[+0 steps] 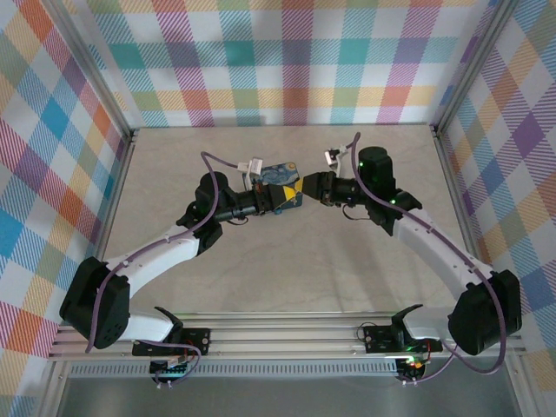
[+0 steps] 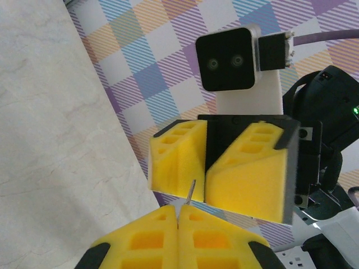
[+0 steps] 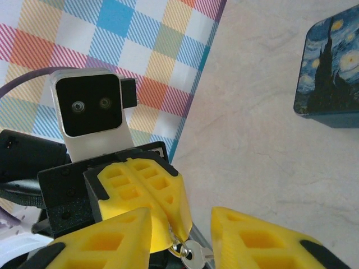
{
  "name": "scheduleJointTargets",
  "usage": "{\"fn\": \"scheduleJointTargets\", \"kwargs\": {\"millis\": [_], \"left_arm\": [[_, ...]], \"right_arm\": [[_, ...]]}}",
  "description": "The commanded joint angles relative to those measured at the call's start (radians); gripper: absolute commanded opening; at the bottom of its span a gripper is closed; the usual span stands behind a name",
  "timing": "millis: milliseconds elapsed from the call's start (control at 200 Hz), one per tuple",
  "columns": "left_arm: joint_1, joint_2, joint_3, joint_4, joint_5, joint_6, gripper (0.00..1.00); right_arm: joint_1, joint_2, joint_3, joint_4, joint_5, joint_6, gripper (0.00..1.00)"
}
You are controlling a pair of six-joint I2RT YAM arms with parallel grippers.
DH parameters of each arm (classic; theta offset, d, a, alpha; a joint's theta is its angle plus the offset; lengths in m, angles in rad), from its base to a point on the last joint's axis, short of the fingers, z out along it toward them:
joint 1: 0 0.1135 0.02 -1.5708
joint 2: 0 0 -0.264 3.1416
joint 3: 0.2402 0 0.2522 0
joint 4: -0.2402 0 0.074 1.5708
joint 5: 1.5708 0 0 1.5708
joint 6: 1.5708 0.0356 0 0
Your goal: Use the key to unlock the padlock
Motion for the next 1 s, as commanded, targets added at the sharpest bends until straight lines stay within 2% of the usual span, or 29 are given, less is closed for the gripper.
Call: {"fn": "scheduleJointTargets", "kwargs": {"millis": [0, 85, 165, 300, 325, 390, 430, 525, 590, 630, 680, 790, 890, 995], "left_arm": [[0.005, -0.017, 0.002, 0.04, 0.026, -0.004, 0.0], [0.005, -0.011, 0.003, 0.042, 0.028, -0.007, 0.0], [0.005, -0.006, 0.004, 0.036, 0.028, -0.006, 0.0], [0.004, -0.031, 0.017, -0.077, -0.004, 0.058, 0.0], [0.005, -0.042, 0.025, -0.123, -0.011, 0.083, 0.06], [0.004, -0.081, 0.042, -0.228, -0.032, 0.158, 0.33], [0.004, -0.111, 0.052, -0.29, -0.058, 0.209, 0.41], [0.003, -0.178, 0.077, -0.424, -0.089, 0.336, 0.51], [0.004, -0.196, 0.116, -0.572, -0.115, 0.443, 0.5], [0.003, -0.196, 0.126, -0.609, -0.096, 0.485, 0.5], [0.003, -0.189, 0.112, -0.572, -0.036, 0.493, 0.48], [0.004, -0.165, 0.039, -0.294, 0.074, 0.383, 0.39], [-0.003, -0.144, 0.003, -0.12, 0.103, 0.302, 0.39], [-0.012, -0.131, -0.008, -0.041, 0.113, 0.268, 0.39]], "right_arm": [[0.002, 0.012, -0.021, 0.073, -0.047, 0.027, 0.25], [0.001, 0.015, -0.026, 0.097, -0.056, 0.032, 0.15], [0.002, 0.016, -0.032, 0.126, -0.077, 0.022, 0.0], [0.003, 0.002, -0.01, 0.081, -0.109, -0.102, 0.0], [0.003, -0.002, 0.007, 0.034, -0.104, -0.152, 0.0], [0.003, -0.007, 0.081, -0.147, -0.08, -0.322, 0.0], [0.003, -0.003, 0.138, -0.283, -0.048, -0.438, 0.0], [0.005, 0.015, 0.252, -0.545, 0.048, -0.656, 0.0], [0.004, 0.02, 0.29, -0.623, 0.057, -0.735, 0.0], [0.004, 0.022, 0.301, -0.644, 0.039, -0.766, 0.0], [0.004, 0.02, 0.308, -0.651, -0.004, -0.79, 0.0], [0.005, 0.016, 0.31, -0.625, -0.098, -0.804, 0.0], [0.004, 0.008, 0.298, -0.58, -0.145, -0.785, 0.0], [0.004, -0.001, 0.281, -0.54, -0.161, -0.763, 0.0]]}}
